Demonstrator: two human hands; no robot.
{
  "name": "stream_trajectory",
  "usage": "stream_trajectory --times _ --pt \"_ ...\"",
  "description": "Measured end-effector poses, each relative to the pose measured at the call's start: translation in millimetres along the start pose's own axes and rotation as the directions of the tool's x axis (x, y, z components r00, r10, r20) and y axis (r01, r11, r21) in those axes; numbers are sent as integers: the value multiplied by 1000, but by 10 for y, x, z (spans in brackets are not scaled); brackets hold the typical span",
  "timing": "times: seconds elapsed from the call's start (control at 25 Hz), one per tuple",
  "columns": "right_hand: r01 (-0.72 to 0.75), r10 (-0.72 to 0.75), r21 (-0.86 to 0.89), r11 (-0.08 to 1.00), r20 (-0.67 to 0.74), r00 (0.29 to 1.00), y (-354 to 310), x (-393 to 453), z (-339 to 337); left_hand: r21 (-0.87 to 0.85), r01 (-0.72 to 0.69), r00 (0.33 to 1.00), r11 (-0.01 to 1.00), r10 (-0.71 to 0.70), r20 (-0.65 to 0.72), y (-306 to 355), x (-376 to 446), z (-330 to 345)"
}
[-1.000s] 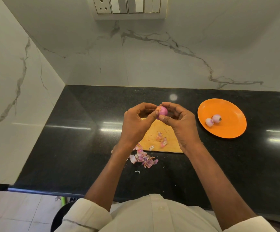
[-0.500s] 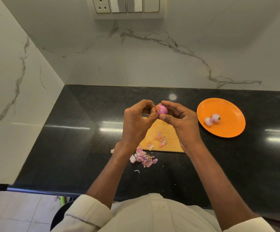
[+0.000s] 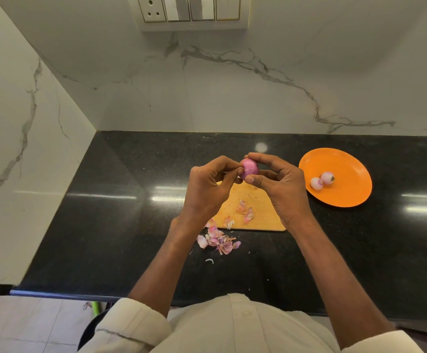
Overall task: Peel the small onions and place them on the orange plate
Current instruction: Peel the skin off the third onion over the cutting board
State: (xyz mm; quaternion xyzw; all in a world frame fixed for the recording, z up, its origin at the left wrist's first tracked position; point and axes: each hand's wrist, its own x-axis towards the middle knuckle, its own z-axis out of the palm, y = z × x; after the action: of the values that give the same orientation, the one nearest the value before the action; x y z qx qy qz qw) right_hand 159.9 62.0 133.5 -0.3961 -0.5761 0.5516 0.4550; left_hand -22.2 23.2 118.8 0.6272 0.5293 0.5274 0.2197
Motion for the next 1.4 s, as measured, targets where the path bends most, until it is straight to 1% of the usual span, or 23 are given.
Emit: stream_trajectory --times 0.2,0.36,0.56,0.72,0.8,0.92,1.08,1.24,1.4 --pt "-10 9 28 1000 22 1000 -41 32 -39 90 -51 998 995 53 -21 43 68 35" --pt "-10 9 32 999 47 999 -52 33 -23 120 -24 998 992 31 -54 18 111 71" --pt "-12 10 64 998 28 1000 -85 40 -12 -29 117 990 993 -118 -70 -24 71 85" --pt "-19 16 82 996 39 999 -79 52 -27 -159 175 982 971 -183 -36 -10 68 65" --pt "-29 25 68 997 53 998 -67 53 -18 -158 176 983 972 -183 -27 -4 69 65" --pt "-49 47 61 997 37 998 -26 59 -4 -136 168 983 976 -176 -47 -1 63 69" --pt "-117 111 138 983 54 992 35 76 -21 -131 213 974 968 -221 -54 16 52 79" --pt "-184 177 215 959 53 983 19 72 -4 -200 271 961 942 -277 -3 13 39 76" --pt "-167 169 200 965 9 986 -3 68 -9 -293 319 948 901 -307 89 40 45 73"
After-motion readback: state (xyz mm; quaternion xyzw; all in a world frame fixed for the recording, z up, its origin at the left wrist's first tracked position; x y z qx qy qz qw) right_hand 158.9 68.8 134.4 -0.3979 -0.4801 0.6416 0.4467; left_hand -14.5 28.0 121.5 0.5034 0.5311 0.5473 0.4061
